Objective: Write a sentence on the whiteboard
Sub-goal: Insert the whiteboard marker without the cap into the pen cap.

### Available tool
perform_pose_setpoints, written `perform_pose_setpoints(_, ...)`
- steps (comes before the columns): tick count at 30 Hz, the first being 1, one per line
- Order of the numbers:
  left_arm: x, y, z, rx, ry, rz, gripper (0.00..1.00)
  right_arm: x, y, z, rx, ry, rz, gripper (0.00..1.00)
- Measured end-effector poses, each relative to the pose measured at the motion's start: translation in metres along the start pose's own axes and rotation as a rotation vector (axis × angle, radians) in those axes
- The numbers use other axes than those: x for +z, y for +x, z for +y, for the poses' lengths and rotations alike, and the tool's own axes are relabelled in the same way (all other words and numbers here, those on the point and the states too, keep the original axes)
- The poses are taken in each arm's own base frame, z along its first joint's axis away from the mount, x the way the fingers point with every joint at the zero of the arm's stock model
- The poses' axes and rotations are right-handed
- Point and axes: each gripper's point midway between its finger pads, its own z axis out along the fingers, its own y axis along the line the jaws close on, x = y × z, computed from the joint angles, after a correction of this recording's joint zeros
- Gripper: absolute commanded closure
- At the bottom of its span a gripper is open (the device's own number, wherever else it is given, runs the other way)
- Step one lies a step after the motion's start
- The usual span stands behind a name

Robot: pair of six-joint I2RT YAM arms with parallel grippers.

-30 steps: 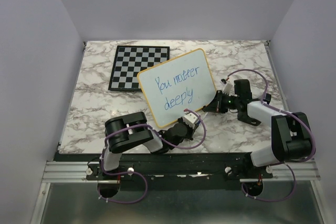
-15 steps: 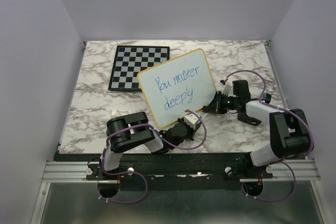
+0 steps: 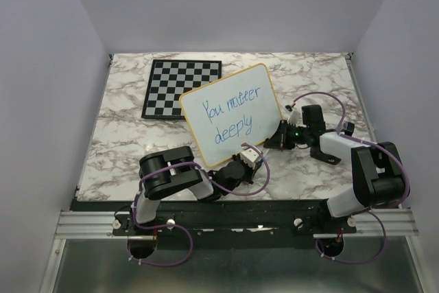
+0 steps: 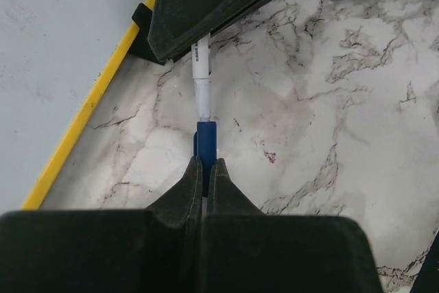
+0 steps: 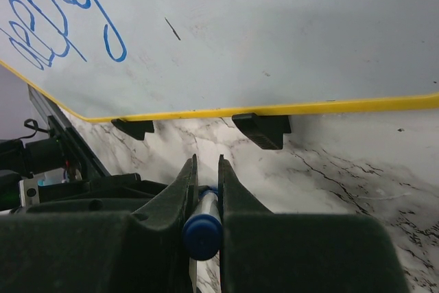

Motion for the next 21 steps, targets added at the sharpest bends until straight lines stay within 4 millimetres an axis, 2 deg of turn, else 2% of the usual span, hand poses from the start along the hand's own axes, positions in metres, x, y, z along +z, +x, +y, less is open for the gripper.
perform_pose_setpoints(7,0.002,-0.001,0.001,-0.038,-0.006,-0.019,1.0,0.006,0.01,-0.005,0.032,-0.001,0.021,1.0)
perform_pose_setpoints(13,0.005,-0.003,0.004,-0.069,-0.021,-0.049,1.0,0.012,0.016,0.001,0.021,-0.019,0.035,0.99)
perform_pose_setpoints(21,0.008,-0.004,0.01,-0.073,-0.061,-0.069,1.0,0.018,0.011,0.004,-0.028,-0.017,0.008,0.99)
